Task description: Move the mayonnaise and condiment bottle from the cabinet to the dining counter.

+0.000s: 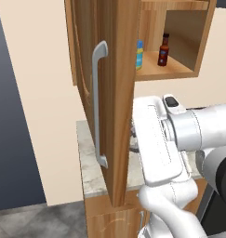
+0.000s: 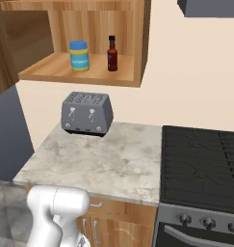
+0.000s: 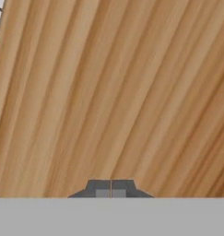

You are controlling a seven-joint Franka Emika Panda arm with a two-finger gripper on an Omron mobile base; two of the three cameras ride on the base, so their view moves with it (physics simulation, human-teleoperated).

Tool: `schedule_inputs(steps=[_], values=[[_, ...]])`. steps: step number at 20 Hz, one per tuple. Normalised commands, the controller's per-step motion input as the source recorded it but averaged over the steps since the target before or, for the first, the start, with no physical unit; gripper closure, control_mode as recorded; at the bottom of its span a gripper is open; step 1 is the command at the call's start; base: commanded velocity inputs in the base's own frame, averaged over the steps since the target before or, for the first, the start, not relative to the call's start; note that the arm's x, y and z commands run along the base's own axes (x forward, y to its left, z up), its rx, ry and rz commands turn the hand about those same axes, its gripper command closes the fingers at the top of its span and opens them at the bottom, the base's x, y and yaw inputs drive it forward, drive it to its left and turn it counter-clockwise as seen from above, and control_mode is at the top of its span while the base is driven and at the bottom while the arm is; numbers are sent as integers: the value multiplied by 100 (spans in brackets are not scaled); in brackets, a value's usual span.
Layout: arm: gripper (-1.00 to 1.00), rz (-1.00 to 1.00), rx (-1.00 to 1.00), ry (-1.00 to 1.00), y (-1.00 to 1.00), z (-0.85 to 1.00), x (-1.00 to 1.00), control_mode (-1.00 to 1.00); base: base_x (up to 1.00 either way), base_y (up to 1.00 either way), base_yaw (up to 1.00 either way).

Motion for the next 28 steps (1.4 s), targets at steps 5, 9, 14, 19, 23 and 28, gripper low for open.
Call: schedule_inputs(steps=[5, 9, 14, 19, 23, 28], values=[[100, -25, 0, 1, -55, 0, -2, -100, 0, 0, 0], [100, -19, 2, 14, -93, 12, -21, -100, 0, 0, 0], [100, -54, 1, 24, -72, 3, 12, -100, 0, 0, 0], [100, -69, 0, 17, -50, 0, 24, -100, 0, 0, 0], [100, -62, -3, 21, -32, 1, 46, -100, 0, 0, 0], [100, -44, -13, 29, -18, 6, 62, -100, 0, 0, 0]])
